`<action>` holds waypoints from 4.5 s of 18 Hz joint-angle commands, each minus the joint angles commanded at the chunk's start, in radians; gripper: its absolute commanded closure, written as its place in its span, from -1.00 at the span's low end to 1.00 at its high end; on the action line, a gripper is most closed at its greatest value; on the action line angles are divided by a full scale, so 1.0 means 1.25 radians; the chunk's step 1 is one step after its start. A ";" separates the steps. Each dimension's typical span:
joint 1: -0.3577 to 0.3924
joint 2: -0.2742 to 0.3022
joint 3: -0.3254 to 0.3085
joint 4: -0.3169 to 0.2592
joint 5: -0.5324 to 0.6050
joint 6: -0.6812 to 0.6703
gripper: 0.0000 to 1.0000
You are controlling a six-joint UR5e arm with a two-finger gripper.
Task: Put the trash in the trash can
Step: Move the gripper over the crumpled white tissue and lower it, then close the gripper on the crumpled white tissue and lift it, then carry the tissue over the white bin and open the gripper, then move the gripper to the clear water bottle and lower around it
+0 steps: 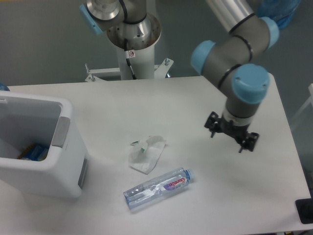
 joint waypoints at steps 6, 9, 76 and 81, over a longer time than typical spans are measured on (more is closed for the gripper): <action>-0.142 0.014 -0.063 -0.005 0.006 -0.143 -1.00; -0.196 0.017 -0.110 0.011 0.004 -0.158 -1.00; -0.294 0.124 0.157 0.083 -0.608 -0.719 -1.00; -0.221 0.062 0.183 0.086 -0.450 -0.564 -1.00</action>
